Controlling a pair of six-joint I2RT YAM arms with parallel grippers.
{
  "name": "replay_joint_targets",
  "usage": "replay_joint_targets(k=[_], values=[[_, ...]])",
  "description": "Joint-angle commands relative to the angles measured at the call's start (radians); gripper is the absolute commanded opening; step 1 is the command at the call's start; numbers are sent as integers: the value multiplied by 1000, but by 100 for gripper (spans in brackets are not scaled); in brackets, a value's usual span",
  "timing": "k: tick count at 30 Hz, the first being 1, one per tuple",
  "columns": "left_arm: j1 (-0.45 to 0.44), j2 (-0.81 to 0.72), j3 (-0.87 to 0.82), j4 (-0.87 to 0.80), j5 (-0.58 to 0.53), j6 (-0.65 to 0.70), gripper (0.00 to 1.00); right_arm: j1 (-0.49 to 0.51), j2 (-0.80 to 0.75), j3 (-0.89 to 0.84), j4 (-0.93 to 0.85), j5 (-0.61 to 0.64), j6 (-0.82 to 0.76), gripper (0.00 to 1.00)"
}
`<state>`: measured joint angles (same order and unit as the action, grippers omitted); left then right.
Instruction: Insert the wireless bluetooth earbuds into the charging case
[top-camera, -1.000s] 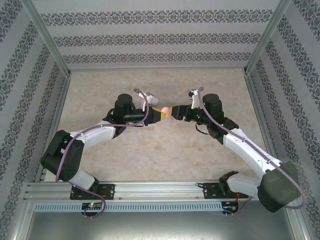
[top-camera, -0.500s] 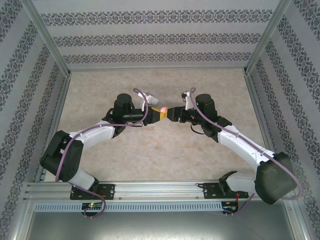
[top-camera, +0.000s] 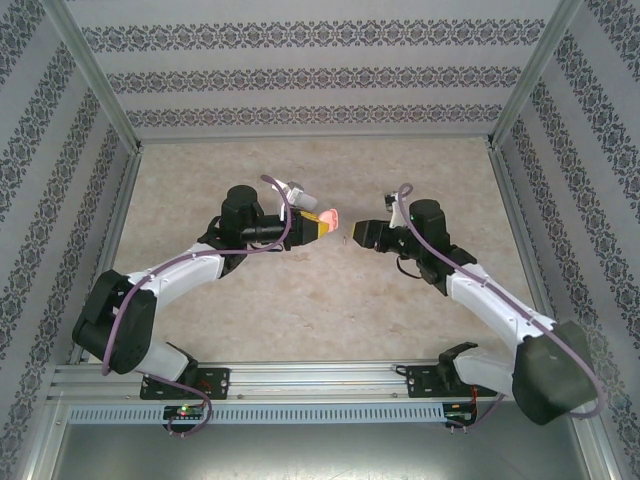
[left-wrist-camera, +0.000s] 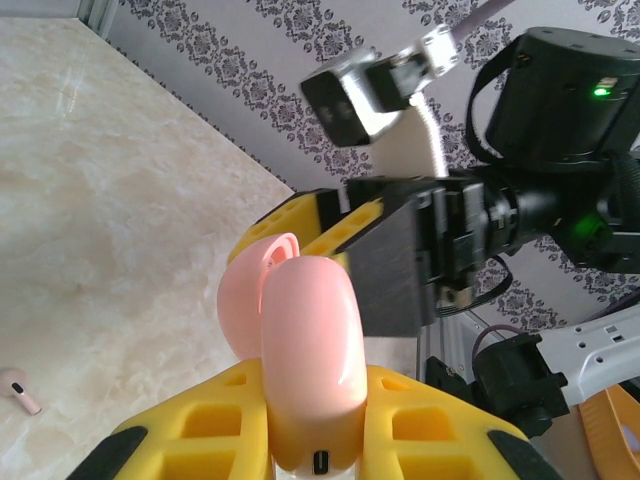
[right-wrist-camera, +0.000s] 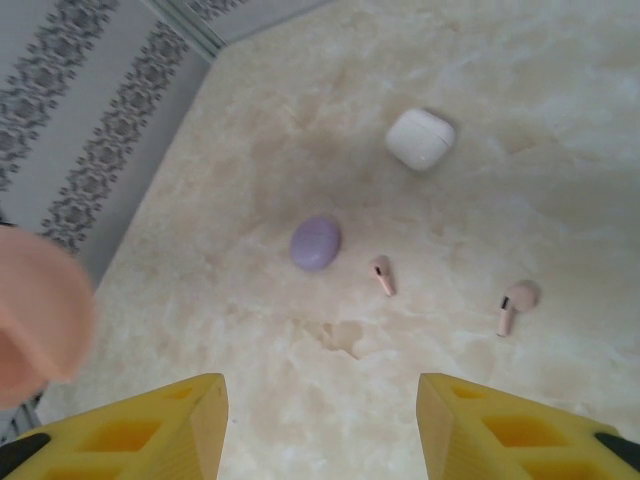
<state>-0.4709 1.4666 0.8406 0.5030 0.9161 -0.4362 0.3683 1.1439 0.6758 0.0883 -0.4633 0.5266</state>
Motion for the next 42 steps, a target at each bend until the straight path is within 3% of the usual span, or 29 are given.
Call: replay_joint_targets(k=[1,20,29,42], values=[[1,7,16,49,26,9,0,-3,-53,-5,37,-83,25,54],[2,31,20,108,37,-42,0,96,37,103,61,-63,31,47],[1,24,19,113,51,-47,0,90,76,101,66,-16,27,38],[1,33,5,139,66,-61,0,83,90,119,115,-85,45,37]])
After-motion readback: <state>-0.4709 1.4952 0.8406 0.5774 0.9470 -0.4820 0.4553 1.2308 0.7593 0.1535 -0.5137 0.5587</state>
